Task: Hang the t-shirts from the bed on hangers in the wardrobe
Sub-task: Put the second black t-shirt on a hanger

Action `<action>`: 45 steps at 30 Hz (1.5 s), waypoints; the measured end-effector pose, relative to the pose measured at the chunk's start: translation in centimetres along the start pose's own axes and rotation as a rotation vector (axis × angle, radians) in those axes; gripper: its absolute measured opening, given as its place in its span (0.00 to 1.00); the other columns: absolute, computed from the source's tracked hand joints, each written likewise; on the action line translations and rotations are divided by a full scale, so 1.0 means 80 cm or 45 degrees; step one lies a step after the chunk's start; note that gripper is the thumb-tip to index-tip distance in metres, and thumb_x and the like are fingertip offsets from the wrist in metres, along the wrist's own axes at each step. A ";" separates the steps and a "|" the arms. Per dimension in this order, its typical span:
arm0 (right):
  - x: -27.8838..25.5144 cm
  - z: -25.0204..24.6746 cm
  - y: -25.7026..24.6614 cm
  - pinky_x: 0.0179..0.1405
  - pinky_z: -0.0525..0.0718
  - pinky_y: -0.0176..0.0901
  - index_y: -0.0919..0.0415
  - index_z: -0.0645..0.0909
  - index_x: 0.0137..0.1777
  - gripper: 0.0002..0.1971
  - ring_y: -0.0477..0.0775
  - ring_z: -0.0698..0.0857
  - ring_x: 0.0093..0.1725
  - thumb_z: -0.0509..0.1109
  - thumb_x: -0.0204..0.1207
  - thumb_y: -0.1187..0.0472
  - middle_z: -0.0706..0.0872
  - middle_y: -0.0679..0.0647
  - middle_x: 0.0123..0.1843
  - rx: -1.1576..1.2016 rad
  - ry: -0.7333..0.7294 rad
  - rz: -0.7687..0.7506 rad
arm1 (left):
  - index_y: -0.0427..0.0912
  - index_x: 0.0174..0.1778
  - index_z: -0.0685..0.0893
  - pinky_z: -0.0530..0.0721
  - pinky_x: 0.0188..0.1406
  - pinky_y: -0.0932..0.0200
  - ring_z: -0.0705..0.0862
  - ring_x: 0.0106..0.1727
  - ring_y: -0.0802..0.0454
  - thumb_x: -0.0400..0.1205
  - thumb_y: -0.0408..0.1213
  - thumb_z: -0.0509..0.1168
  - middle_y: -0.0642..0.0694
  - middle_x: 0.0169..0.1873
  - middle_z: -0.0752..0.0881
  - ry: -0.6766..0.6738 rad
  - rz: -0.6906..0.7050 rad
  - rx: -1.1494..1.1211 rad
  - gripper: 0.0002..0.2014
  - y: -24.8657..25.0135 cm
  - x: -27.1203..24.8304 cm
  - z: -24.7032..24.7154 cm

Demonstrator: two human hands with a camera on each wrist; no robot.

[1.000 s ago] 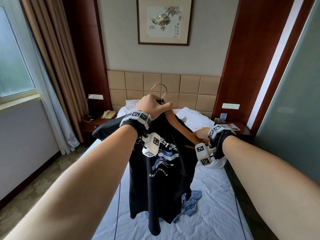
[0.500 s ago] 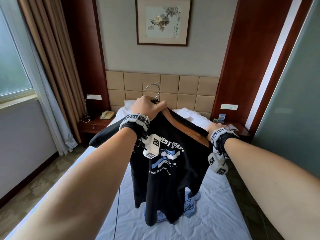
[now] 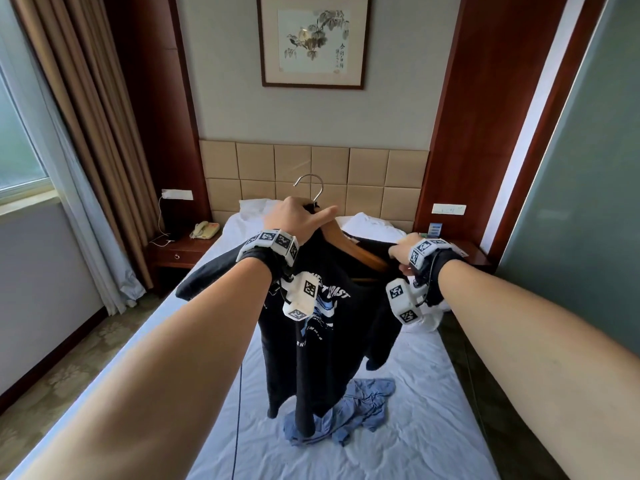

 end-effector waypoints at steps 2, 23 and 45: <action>0.000 -0.003 -0.018 0.42 0.83 0.48 0.61 0.79 0.58 0.11 0.52 0.78 0.34 0.70 0.79 0.58 0.76 0.53 0.37 0.011 0.040 -0.015 | 0.38 0.33 0.83 0.68 0.25 0.59 0.77 0.27 0.51 0.71 0.71 0.67 0.47 0.26 0.79 -0.096 0.012 -0.087 0.33 -0.003 0.005 0.015; -0.051 -0.026 -0.102 0.46 0.81 0.43 0.56 0.81 0.56 0.14 0.62 0.86 0.49 0.69 0.71 0.67 0.88 0.56 0.48 -0.030 0.361 -0.507 | 0.35 0.46 0.87 0.75 0.32 0.57 0.80 0.29 0.51 0.75 0.67 0.68 0.48 0.29 0.82 -0.278 0.034 -0.392 0.32 -0.006 0.032 0.037; -0.064 -0.115 -0.087 0.60 0.79 0.49 0.58 0.75 0.70 0.28 0.62 0.82 0.66 0.66 0.69 0.74 0.82 0.57 0.66 0.215 0.878 -0.400 | 0.44 0.33 0.80 0.72 0.34 0.58 0.76 0.30 0.49 0.84 0.60 0.58 0.49 0.27 0.77 -0.182 -0.148 -0.037 0.24 -0.037 0.021 -0.013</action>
Point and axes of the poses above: each hand's wrist, its own x-axis towards the middle knuckle, its own z-axis out of the palm, y = z × x, the point moved 8 cm from there along x, towards the middle knuckle
